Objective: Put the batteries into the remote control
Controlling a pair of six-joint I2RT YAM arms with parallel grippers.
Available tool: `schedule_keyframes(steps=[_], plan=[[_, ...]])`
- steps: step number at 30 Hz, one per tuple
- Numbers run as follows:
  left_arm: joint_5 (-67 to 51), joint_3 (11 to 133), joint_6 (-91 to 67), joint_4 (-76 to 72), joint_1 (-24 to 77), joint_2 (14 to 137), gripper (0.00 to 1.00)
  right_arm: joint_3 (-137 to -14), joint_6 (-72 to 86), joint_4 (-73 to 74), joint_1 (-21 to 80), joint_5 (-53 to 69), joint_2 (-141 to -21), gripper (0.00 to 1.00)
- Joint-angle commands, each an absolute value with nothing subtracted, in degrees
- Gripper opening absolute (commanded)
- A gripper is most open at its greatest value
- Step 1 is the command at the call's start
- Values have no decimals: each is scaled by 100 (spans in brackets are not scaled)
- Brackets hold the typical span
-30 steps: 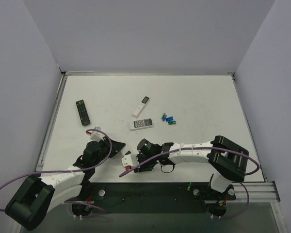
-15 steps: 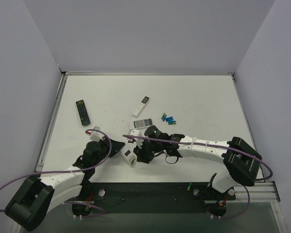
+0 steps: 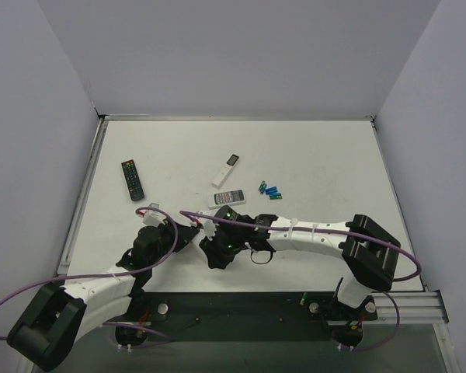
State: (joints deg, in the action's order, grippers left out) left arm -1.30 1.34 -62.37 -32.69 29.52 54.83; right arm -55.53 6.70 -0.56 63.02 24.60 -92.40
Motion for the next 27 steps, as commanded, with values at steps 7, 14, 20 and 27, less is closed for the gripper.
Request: schedule_keyframes(steps=[7, 14, 20, 27], plan=[[-53, 44, -6284, -3401, 2927, 5423, 0, -5976, 949, 360, 6451, 1591, -9554, 25], [-70, 44, -6284, -3410, 2927, 5440, 0, -6056, 1002, 272, 6478, 1775, -9694, 24], [-62, 44, -6293, -3419, 2927, 5449, 0, -6117, 1046, 228, 6486, 1784, -9791, 22], [-79, 44, -6311, -3480, 2927, 5502, 0, -6126, 1072, 176, 6478, 1767, -9835, 18]])
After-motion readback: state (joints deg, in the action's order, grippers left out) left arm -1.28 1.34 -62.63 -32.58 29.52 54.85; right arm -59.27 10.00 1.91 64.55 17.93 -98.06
